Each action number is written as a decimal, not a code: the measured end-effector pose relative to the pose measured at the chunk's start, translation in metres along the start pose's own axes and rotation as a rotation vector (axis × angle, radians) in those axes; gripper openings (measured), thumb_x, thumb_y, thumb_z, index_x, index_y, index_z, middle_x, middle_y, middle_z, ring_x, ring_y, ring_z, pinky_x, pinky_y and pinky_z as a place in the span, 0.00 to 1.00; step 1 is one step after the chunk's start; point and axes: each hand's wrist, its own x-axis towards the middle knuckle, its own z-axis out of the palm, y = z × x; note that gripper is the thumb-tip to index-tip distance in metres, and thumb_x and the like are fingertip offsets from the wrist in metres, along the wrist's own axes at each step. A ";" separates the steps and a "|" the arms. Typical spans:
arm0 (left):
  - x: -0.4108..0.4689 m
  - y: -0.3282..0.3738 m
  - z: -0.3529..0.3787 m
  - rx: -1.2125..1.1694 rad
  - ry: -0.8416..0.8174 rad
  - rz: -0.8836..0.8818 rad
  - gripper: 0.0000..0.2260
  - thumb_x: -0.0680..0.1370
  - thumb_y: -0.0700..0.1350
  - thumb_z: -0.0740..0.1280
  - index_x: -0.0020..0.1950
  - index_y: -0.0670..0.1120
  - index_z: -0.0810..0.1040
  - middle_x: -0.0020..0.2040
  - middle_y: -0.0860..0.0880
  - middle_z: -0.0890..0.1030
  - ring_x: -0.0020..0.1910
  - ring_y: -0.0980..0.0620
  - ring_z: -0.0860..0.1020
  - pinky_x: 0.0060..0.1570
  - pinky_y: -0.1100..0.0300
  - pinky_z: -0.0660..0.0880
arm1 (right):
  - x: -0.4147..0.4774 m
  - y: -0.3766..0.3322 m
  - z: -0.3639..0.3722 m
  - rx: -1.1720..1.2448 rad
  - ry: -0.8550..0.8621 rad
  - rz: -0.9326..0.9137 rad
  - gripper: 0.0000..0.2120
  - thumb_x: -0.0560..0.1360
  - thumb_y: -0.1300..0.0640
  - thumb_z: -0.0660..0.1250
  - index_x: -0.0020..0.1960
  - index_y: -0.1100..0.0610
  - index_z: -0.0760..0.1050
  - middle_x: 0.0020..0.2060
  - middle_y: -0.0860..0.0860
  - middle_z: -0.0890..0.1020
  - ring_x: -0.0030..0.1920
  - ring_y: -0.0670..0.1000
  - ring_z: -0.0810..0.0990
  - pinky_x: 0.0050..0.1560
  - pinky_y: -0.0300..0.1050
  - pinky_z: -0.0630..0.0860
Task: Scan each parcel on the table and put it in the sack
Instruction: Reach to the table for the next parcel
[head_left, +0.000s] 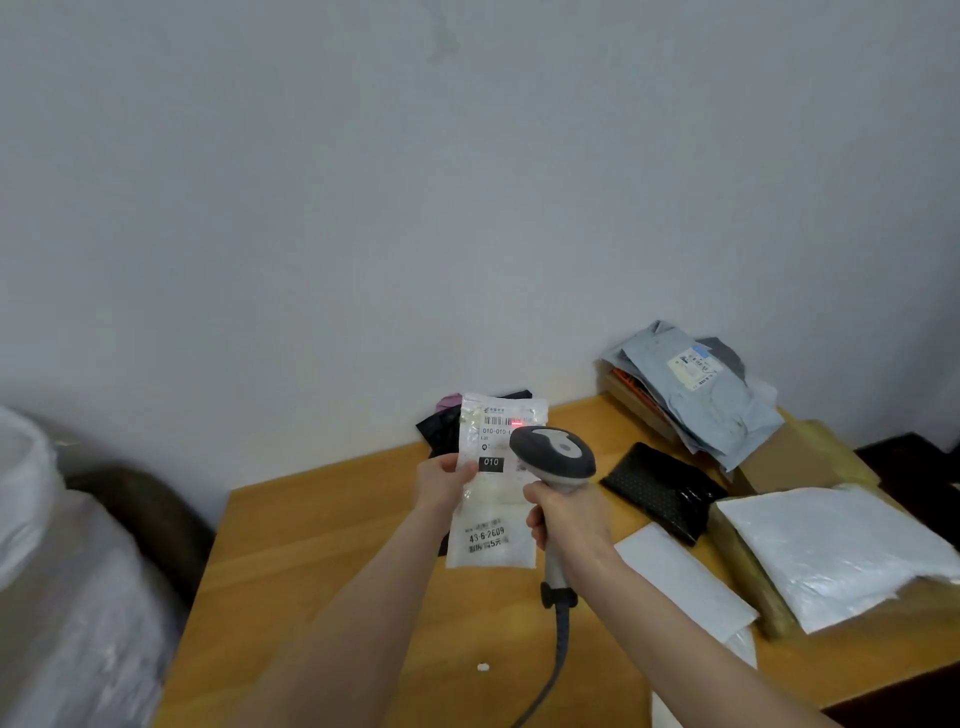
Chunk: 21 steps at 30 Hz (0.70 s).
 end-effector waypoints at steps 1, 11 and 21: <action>-0.004 0.000 -0.003 -0.003 0.008 0.007 0.03 0.75 0.41 0.71 0.43 0.49 0.80 0.39 0.52 0.82 0.39 0.52 0.81 0.40 0.56 0.79 | -0.003 0.001 0.001 0.000 -0.014 -0.005 0.10 0.71 0.66 0.67 0.32 0.62 0.74 0.22 0.53 0.76 0.21 0.48 0.72 0.25 0.41 0.69; -0.040 -0.005 -0.063 -0.094 0.136 0.006 0.05 0.76 0.38 0.69 0.50 0.45 0.78 0.43 0.48 0.81 0.38 0.52 0.79 0.35 0.60 0.74 | -0.030 0.009 0.041 -0.005 -0.156 -0.056 0.07 0.72 0.63 0.69 0.35 0.62 0.77 0.22 0.51 0.79 0.23 0.48 0.75 0.30 0.43 0.73; -0.048 0.007 -0.211 -0.100 0.259 0.134 0.09 0.76 0.38 0.68 0.55 0.40 0.81 0.44 0.46 0.84 0.41 0.50 0.83 0.40 0.55 0.80 | -0.062 -0.038 0.171 -0.013 -0.311 -0.210 0.06 0.73 0.61 0.70 0.39 0.62 0.79 0.25 0.52 0.80 0.27 0.49 0.76 0.34 0.45 0.74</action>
